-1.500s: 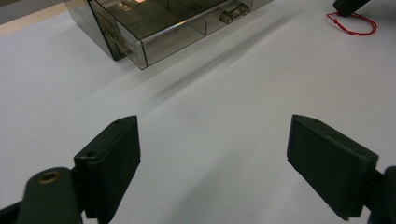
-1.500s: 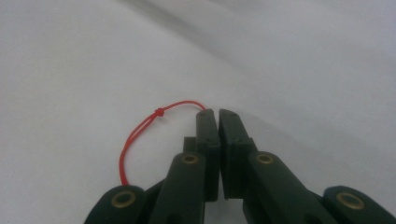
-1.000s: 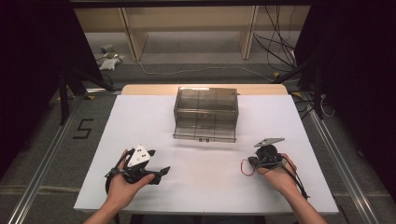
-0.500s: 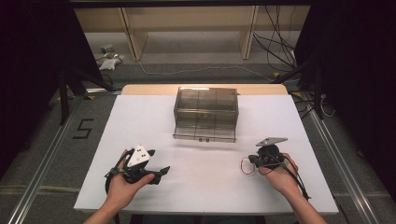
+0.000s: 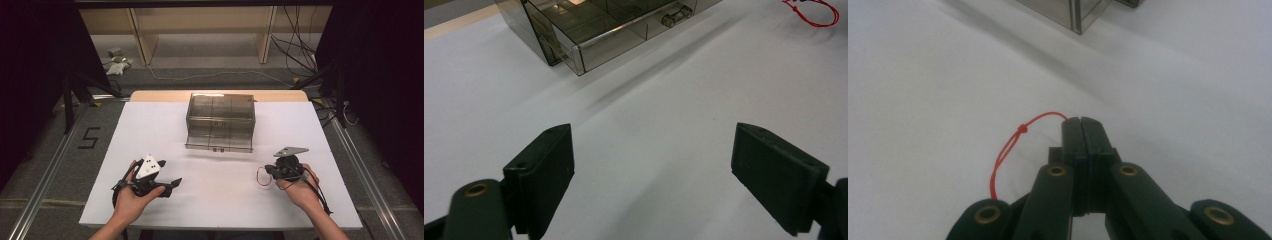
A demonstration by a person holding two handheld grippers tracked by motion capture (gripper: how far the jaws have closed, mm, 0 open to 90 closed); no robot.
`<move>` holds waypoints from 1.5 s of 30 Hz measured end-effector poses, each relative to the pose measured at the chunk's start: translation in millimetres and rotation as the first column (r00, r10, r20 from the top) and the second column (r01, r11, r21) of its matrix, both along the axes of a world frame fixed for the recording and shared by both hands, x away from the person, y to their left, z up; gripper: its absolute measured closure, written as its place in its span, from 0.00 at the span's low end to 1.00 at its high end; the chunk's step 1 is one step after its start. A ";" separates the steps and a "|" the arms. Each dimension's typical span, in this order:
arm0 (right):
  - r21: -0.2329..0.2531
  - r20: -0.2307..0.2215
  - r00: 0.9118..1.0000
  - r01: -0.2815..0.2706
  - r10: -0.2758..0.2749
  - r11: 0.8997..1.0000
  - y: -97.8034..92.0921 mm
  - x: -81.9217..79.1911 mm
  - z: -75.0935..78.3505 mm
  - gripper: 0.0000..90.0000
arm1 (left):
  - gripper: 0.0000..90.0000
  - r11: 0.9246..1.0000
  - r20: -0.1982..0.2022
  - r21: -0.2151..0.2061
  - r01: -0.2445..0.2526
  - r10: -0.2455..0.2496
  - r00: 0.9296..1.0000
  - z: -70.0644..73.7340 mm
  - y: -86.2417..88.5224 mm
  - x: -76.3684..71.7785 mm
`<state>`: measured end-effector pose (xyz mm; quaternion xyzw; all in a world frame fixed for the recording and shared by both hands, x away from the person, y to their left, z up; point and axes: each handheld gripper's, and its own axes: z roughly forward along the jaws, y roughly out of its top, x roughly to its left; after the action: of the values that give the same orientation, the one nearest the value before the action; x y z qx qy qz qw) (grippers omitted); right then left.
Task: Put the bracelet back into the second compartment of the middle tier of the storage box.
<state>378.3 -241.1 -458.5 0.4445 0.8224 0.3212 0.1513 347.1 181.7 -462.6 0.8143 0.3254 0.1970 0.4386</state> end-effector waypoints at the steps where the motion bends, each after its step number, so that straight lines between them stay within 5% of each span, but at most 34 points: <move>1: 0.005 0.007 1.000 0.000 0.000 1.000 0.2 -0.1 0.7 1.00 | 0.19 1.000 0.000 0.000 0.001 -0.001 1.000 0.0 0.0 0.1; 45: 0.072 0.063 0.998 0.003 -0.007 0.997 5.3 0.3 14.5 1.00 | 0.19 1.000 0.001 0.001 0.000 0.000 1.000 -0.2 -0.3 0.1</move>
<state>378.6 -235.9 -444.0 0.4412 0.8040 0.3642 0.1618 347.2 181.3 -462.8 0.8145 0.3251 0.1975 0.4381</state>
